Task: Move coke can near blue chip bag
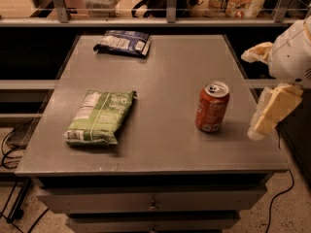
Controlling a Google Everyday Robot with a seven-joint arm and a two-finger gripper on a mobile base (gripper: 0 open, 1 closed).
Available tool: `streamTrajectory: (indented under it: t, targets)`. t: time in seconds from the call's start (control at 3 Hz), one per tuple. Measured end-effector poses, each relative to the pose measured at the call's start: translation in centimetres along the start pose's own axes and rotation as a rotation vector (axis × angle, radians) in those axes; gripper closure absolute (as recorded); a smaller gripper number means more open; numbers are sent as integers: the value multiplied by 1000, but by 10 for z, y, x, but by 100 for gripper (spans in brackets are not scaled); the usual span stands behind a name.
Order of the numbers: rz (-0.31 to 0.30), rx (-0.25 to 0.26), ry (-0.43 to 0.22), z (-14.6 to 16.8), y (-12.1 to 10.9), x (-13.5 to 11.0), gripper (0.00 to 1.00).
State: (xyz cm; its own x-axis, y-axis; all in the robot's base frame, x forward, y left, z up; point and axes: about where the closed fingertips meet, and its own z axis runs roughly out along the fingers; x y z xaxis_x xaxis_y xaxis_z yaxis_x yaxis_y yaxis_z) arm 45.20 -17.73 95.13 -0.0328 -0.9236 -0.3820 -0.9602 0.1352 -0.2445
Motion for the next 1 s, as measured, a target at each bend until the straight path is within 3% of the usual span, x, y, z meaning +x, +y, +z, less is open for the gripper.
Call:
streamTrajectory:
  t: [0.33, 0.67, 1.0]
  targets:
    - [-30, -9, -73, 29, -3, -17, 0]
    - [-55, -10, -68, 53, -8, -28, 0]
    - [-82, -8, -36, 69, -12, -29, 18]
